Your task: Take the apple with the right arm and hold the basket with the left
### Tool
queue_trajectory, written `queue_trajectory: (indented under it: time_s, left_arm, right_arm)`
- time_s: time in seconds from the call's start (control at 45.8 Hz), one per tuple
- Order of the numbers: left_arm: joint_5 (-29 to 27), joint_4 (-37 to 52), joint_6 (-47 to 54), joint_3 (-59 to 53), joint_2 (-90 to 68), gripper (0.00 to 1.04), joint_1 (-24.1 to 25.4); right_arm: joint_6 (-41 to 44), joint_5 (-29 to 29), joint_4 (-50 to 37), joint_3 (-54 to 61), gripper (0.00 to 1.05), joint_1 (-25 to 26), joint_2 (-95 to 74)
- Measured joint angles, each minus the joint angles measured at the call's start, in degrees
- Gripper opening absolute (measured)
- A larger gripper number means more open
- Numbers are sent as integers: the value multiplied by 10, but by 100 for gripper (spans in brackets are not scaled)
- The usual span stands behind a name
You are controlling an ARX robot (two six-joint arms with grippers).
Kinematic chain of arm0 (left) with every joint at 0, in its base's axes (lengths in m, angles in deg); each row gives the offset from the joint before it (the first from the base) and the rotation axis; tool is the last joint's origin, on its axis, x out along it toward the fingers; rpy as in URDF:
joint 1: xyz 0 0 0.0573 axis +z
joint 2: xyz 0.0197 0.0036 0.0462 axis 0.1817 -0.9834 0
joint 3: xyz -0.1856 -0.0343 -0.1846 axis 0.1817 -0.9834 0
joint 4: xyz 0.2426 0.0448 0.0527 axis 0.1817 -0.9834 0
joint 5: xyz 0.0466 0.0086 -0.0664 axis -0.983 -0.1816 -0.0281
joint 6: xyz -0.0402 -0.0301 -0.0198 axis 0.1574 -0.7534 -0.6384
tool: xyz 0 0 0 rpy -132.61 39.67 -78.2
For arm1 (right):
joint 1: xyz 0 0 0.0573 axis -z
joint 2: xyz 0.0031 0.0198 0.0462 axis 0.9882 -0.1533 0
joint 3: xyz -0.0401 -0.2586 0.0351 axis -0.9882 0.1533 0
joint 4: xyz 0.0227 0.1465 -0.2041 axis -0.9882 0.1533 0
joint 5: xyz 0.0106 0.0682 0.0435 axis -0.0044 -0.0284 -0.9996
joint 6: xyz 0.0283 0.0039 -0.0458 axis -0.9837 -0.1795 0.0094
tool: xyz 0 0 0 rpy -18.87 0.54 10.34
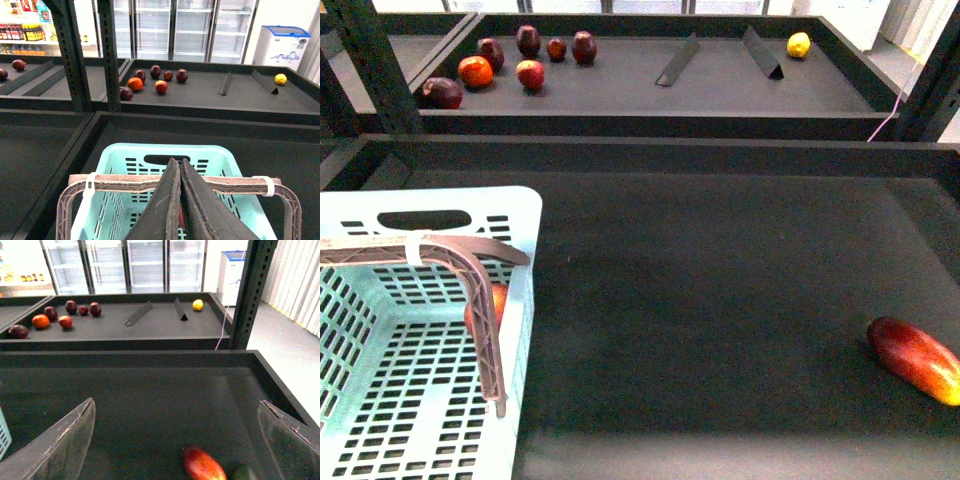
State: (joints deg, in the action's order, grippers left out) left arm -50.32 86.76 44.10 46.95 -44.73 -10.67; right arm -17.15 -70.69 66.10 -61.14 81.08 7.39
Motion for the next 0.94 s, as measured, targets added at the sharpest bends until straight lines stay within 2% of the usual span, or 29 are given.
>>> queue_trajectory:
  time_s: [0.349, 0.502, 0.829, 0.895, 0.938]
  left_arm:
    - [0, 0, 0, 0, 0, 4, 0]
    - [0, 0, 0, 0, 0, 35, 0]
    - [0, 0, 0, 0, 0, 91, 0]
    - [0, 0, 1, 0, 0, 99, 0]
    - [0, 0, 1, 0, 0, 98, 0]
  right_arm:
    - [0, 0, 0, 0, 96, 0, 0]
    - [0, 0, 0, 0, 96, 0, 0]
    - [0, 0, 0, 0, 96, 0, 0]
    - [0, 0, 0, 0, 96, 0, 0]
    - [0, 0, 0, 0, 96, 0, 0]
